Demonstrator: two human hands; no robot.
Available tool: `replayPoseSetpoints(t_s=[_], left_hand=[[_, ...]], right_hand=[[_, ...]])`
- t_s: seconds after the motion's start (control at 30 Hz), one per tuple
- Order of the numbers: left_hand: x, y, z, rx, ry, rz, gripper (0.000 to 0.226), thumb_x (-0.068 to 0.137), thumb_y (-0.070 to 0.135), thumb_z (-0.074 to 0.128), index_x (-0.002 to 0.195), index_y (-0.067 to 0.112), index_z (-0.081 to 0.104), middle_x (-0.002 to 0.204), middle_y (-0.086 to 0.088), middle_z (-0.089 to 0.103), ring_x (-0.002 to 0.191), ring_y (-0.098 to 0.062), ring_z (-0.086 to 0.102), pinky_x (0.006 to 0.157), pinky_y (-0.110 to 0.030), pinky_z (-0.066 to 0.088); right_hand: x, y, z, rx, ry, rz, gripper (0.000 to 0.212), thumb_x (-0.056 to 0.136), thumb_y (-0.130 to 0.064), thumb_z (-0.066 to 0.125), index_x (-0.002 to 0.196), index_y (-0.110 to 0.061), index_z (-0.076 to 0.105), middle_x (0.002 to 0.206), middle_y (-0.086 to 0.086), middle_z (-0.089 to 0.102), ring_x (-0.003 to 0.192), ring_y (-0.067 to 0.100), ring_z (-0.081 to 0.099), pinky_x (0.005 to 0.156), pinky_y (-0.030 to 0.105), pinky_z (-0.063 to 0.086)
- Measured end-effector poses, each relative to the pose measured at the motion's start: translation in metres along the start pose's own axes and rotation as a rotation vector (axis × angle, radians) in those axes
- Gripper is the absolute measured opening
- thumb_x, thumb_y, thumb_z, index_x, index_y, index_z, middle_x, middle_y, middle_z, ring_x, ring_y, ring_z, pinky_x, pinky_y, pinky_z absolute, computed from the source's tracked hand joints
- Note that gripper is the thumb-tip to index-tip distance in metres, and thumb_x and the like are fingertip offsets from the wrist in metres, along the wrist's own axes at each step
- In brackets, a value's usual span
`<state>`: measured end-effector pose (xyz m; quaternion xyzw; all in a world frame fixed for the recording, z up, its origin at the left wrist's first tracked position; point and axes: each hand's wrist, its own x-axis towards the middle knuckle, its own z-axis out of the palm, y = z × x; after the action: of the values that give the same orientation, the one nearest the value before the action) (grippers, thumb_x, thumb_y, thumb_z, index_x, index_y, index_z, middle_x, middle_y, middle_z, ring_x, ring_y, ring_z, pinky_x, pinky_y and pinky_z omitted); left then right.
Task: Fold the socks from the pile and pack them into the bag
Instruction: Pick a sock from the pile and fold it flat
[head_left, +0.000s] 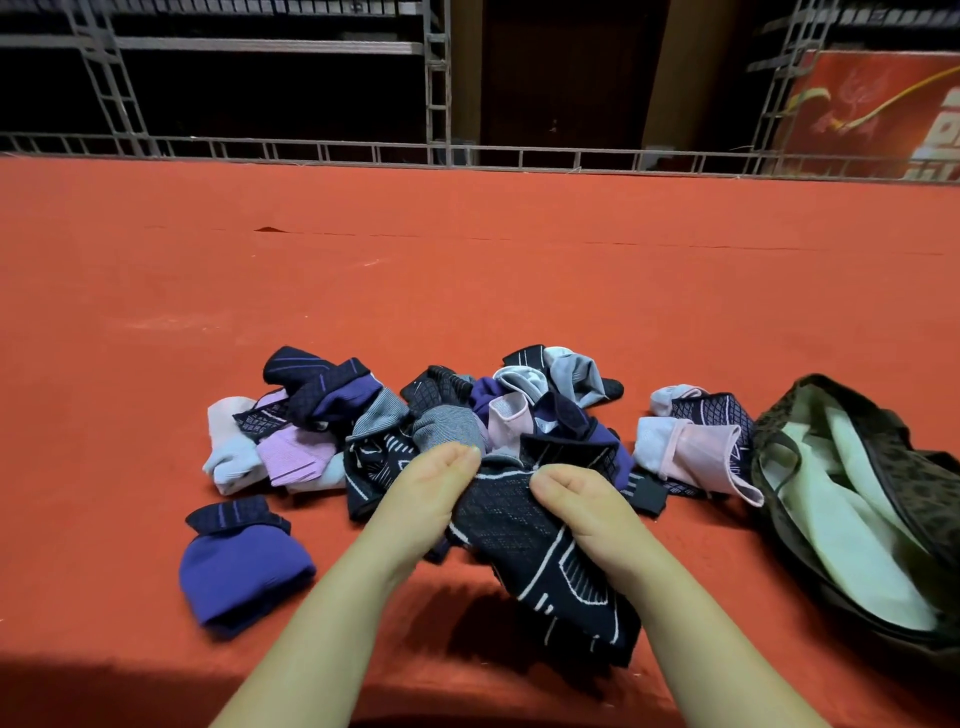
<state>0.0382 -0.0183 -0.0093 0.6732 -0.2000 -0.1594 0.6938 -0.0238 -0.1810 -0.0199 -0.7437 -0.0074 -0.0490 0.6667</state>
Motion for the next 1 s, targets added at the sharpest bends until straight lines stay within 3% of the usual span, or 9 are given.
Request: replayPoseSetpoints(t_s=[0.17,0.33,0.5,0.57,0.67,0.73,0.87,0.93,1.0], left_hand=[[0.007,0.009,-0.006,0.437,0.002,0.015,0.028,0.077,0.044,0.062,0.064,0.019,0.057,0.058,0.005,0.053,0.055,-0.010,0.045,0.054,-0.026,0.035],[0.010,0.001,0.000,-0.387,0.078,-0.201,0.027,0.095,0.020,0.046,0.093,0.003,0.067,0.094,-0.021,0.069,0.080,-0.028,0.066,0.075,-0.035,0.051],[0.003,-0.006,0.002,-0.445,-0.199,-0.011,0.037,0.079,0.026,0.059,0.107,0.003,0.070,0.108,-0.019,0.068,0.097,-0.026,0.066,0.088,-0.034,0.052],[0.005,-0.006,0.005,-0.329,-0.112,0.033,0.020,0.081,0.023,0.059,0.080,0.015,0.076,0.083,-0.010,0.071,0.077,-0.017,0.066,0.071,-0.027,0.054],[0.011,-0.005,0.005,0.007,0.084,0.073,0.027,0.081,0.029,0.060,0.056,0.022,0.066,0.057,0.008,0.058,0.057,-0.009,0.050,0.060,-0.027,0.039],[0.017,-0.008,-0.001,0.139,0.159,0.078,0.030,0.083,0.029,0.064,0.057,0.014,0.064,0.057,0.004,0.054,0.058,-0.012,0.046,0.060,-0.029,0.037],[0.023,-0.002,-0.030,-0.162,0.408,0.003,0.023,0.092,0.017,0.057,0.070,0.009,0.059,0.054,0.001,0.036,0.048,-0.009,0.028,0.038,-0.015,0.022],[0.019,0.001,-0.033,-0.152,0.335,0.039,0.016,0.084,0.029,0.065,0.078,0.015,0.062,0.065,0.000,0.051,0.055,-0.009,0.045,0.045,-0.014,0.032],[0.013,-0.003,-0.023,-0.089,0.097,0.076,0.035,0.064,0.041,0.068,0.094,0.024,0.064,0.095,0.008,0.065,0.087,-0.006,0.061,0.069,-0.019,0.047]], right_hand=[[0.000,-0.004,0.001,-0.059,-0.003,-0.055,0.022,0.080,-0.032,0.055,0.077,-0.014,0.067,0.073,-0.001,0.059,0.071,0.010,0.051,0.067,0.028,0.041],[-0.002,0.000,0.004,-0.029,0.112,-0.087,0.032,0.081,-0.033,0.053,0.082,-0.003,0.064,0.076,0.001,0.060,0.074,0.013,0.053,0.071,0.032,0.041],[-0.005,0.000,0.008,-0.031,0.067,-0.022,0.019,0.083,-0.029,0.058,0.073,-0.015,0.066,0.074,-0.001,0.060,0.071,0.011,0.052,0.068,0.028,0.041],[-0.006,-0.004,0.003,-0.058,0.108,-0.004,0.022,0.090,-0.020,0.061,0.072,-0.010,0.065,0.070,0.001,0.058,0.068,0.011,0.051,0.065,0.028,0.039],[-0.008,-0.003,-0.004,-0.122,0.147,0.005,0.029,0.092,-0.021,0.059,0.065,-0.010,0.062,0.062,-0.002,0.054,0.062,0.010,0.048,0.061,0.028,0.037],[-0.009,-0.001,-0.003,-0.145,0.164,0.006,0.030,0.091,-0.024,0.059,0.063,-0.013,0.059,0.060,-0.003,0.051,0.060,0.010,0.046,0.060,0.028,0.035],[-0.011,0.003,-0.009,0.029,0.347,0.035,0.029,0.089,-0.028,0.060,0.071,-0.007,0.066,0.067,0.003,0.065,0.065,0.015,0.057,0.066,0.031,0.043],[-0.013,0.002,-0.015,0.110,0.374,0.038,0.024,0.094,-0.019,0.055,0.078,-0.010,0.070,0.072,0.001,0.070,0.068,0.014,0.061,0.068,0.031,0.046],[-0.011,0.003,-0.013,0.111,0.344,0.032,0.024,0.096,-0.015,0.050,0.082,-0.013,0.070,0.075,0.000,0.070,0.070,0.012,0.062,0.068,0.031,0.046]])
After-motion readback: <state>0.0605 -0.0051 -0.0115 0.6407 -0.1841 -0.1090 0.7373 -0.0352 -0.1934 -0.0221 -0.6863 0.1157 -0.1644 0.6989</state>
